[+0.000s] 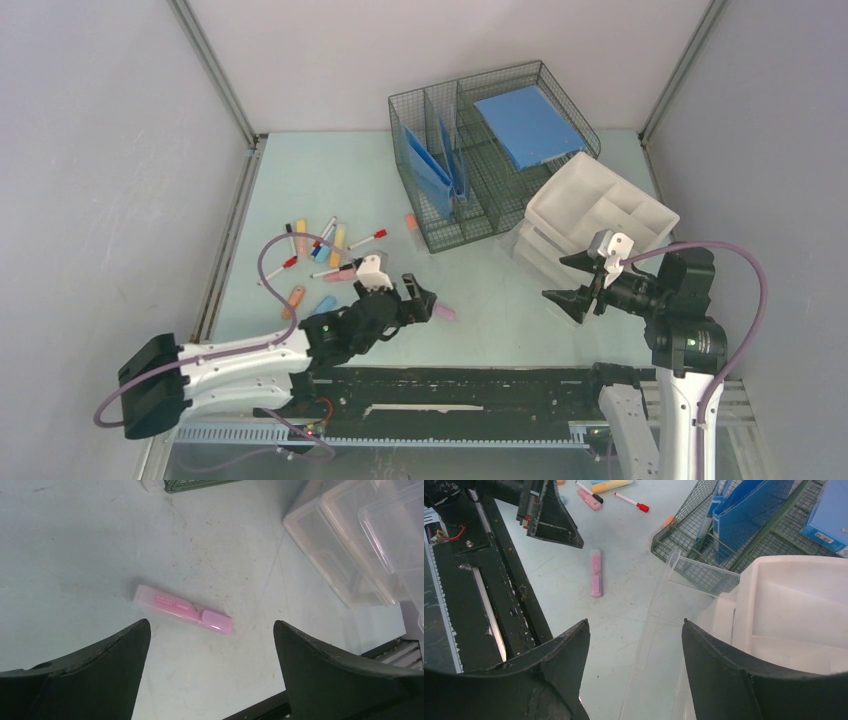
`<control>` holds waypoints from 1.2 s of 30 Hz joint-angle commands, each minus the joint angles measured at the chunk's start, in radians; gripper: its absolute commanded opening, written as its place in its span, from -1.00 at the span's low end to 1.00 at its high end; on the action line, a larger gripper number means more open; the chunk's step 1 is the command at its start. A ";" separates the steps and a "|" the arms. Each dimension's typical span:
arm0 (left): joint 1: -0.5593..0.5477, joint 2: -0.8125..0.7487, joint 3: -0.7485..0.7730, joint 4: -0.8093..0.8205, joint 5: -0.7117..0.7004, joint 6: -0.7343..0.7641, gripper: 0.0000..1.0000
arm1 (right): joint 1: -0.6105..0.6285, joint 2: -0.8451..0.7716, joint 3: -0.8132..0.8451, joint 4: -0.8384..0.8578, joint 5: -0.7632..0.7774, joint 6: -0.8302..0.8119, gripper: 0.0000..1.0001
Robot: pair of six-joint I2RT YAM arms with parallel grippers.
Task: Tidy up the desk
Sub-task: Pick up the stationery from the center of the board.
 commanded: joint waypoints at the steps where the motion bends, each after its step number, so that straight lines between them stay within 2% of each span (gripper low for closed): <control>1: 0.006 0.136 0.156 -0.170 -0.047 -0.159 1.00 | 0.013 -0.004 -0.007 0.029 0.013 0.010 0.50; 6: 0.006 0.338 0.329 -0.334 -0.059 -0.204 1.00 | 0.025 -0.004 -0.009 0.032 0.031 0.009 0.50; 13: 0.006 0.568 0.546 -0.560 -0.035 -0.351 0.99 | 0.044 -0.006 -0.009 0.034 0.056 0.008 0.50; 18: 0.006 0.727 0.698 -0.727 -0.021 -0.408 0.92 | 0.055 -0.006 -0.009 0.036 0.068 0.005 0.50; 22: 0.006 0.799 0.748 -0.745 0.010 -0.416 0.85 | 0.056 -0.008 -0.009 0.035 0.073 0.005 0.50; 36: 0.032 0.885 0.755 -0.720 0.036 -0.461 0.60 | 0.057 -0.008 -0.010 0.032 0.073 0.002 0.51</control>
